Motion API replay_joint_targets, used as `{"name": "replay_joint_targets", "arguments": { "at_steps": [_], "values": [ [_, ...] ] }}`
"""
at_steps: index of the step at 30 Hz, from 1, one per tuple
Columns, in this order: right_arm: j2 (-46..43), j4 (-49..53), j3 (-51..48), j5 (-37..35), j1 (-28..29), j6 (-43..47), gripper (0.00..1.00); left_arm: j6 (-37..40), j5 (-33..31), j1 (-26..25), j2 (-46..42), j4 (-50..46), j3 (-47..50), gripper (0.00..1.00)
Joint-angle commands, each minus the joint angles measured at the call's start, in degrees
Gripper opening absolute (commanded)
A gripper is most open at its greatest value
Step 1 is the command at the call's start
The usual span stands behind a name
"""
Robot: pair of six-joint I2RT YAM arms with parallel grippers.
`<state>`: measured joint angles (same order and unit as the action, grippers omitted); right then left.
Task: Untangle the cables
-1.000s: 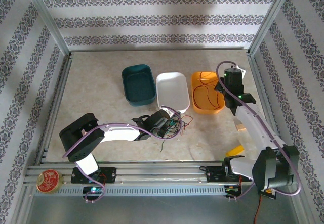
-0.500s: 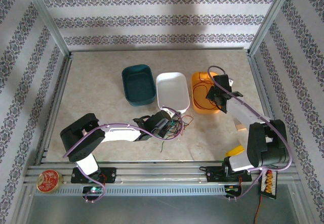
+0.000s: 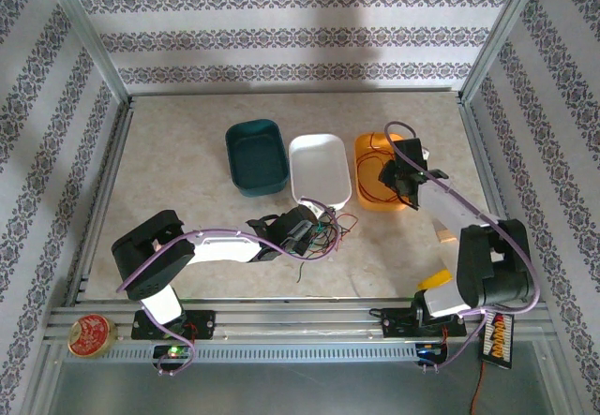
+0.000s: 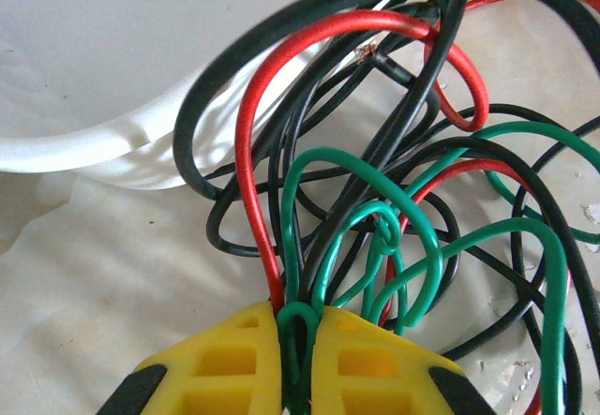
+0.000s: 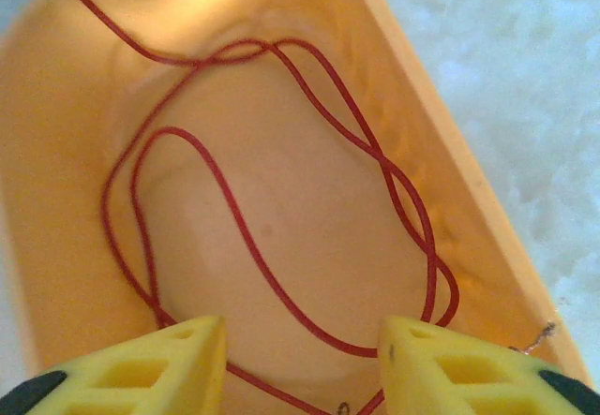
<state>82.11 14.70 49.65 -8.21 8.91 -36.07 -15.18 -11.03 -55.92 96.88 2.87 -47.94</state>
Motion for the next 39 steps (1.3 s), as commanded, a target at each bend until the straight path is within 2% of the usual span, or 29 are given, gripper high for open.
{"name": "replay_joint_targets", "arguments": {
  "at_steps": [1,5,7,11,14,17,24,33,37,39],
  "values": [
    [-4.5,0.7,1.0,-3.3,0.7,0.1,0.48,0.8,0.4,-1.4,1.9,-5.6,0.3,0.1],
    [-8.8,0.9,0.2,-5.0,1.7,1.4,0.48,0.5,-0.1,-1.5,1.5,-5.4,0.6,0.1],
    [-10.6,0.5,-0.3,-3.6,3.5,3.4,0.48,0.5,-0.3,-1.4,1.3,-5.2,1.0,0.1],
    [-11.1,0.6,-1.6,7.1,8.5,8.2,0.48,0.4,-0.5,-1.5,0.7,-4.9,1.3,0.1],
    [-10.5,1.5,-4.0,15.6,11.5,8.0,0.47,0.3,-0.8,-1.6,0.2,-4.5,1.9,0.1],
    [-9.8,1.1,-7.5,19.0,13.8,5.4,0.47,0.2,-1.0,-1.6,-0.4,-3.9,2.6,0.1],
    [-7.4,1.9,-11.9,15.7,16.5,0.4,0.44,0.4,-1.0,-1.6,-0.3,-4.2,2.5,0.1],
    [-3.7,1.6,-13.3,13.0,17.0,0.8,0.43,0.6,-0.9,-1.6,0.6,-4.3,1.6,0.1],
    [-0.8,0.0,-13.3,13.5,17.2,0.7,0.39,0.6,-1.2,-1.8,0.4,-4.5,1.7,0.1],
    [-0.1,0.3,-12.9,13.9,17.2,0.9,0.33,0.5,-1.5,-1.9,0.2,-4.5,2.0,0.1]
  ]
}}
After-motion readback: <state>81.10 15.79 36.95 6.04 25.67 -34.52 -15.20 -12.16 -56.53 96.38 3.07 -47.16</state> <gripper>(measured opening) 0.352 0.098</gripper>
